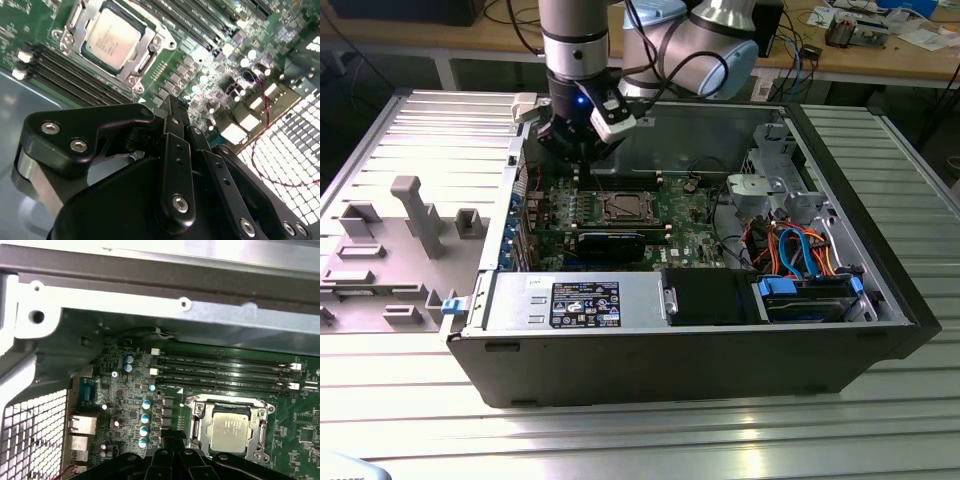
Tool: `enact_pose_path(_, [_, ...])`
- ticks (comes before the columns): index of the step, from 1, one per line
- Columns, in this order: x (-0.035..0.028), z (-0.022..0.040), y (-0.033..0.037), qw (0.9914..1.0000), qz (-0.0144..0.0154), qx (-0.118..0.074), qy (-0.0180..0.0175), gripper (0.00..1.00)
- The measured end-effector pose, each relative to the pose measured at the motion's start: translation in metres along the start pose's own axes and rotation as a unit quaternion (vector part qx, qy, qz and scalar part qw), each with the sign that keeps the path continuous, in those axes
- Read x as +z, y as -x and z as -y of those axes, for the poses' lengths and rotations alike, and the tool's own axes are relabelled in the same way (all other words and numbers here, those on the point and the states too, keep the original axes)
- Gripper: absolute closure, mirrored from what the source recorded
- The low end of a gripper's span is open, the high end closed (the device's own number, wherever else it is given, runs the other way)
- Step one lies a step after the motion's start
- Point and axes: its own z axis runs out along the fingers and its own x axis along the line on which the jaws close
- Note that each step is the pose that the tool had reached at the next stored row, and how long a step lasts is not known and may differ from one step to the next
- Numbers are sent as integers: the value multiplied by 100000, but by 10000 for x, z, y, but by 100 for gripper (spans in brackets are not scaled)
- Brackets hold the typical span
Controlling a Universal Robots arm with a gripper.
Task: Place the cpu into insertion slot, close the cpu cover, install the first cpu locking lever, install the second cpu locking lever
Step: 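Install the first cpu locking lever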
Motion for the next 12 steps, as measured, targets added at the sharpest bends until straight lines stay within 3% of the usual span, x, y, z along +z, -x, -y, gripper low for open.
enact_pose_path(5, [-1,-94,-47,100000,30,2,80,89])
enact_pose_path(12, [0,-243,-37,100000,44,19,266,89])
